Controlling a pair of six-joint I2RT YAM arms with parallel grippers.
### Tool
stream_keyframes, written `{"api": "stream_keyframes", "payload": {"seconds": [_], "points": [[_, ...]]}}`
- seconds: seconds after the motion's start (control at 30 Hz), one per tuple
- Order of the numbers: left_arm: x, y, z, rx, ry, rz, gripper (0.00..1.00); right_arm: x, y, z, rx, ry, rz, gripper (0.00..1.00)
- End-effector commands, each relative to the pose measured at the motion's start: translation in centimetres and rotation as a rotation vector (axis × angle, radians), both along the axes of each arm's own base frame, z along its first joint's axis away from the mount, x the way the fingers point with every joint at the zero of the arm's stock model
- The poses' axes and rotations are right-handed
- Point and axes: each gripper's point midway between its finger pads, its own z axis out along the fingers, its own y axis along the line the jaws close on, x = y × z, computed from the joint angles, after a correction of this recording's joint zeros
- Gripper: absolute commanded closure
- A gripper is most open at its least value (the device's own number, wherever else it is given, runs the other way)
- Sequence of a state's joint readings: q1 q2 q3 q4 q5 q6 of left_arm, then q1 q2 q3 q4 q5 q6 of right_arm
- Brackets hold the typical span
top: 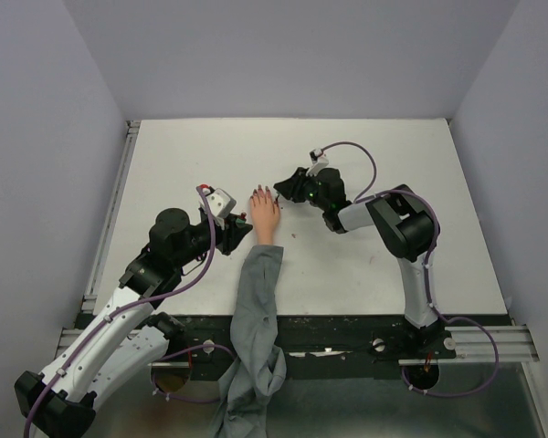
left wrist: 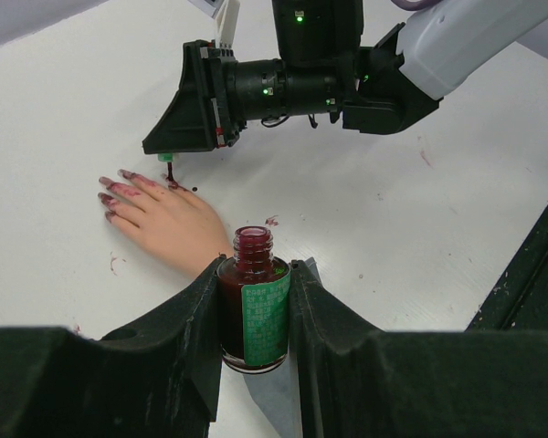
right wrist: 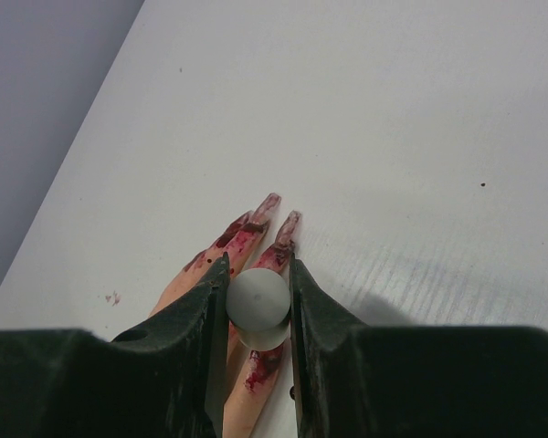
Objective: Paint the nails
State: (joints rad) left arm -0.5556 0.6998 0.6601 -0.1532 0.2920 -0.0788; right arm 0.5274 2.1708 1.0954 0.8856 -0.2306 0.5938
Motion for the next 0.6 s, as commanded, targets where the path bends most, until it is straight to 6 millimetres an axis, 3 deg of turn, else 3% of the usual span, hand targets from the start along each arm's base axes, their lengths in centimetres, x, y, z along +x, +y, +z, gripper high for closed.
{"api": "stream_keyframes", "payload": {"seconds": [0.0, 0.57], "points": [[0.1, -0.2, 1.9, -0.026, -0.045, -0.015, 1.00, 0.2, 0.9, -0.7, -0.006, -0.004, 0.025, 0.99], [0.1, -0.3, 1.9, -0.025, -0.043, -0.018, 1.00, 0.6, 0.7, -1.8, -0.040, 0.017, 0.004, 0.99]]}}
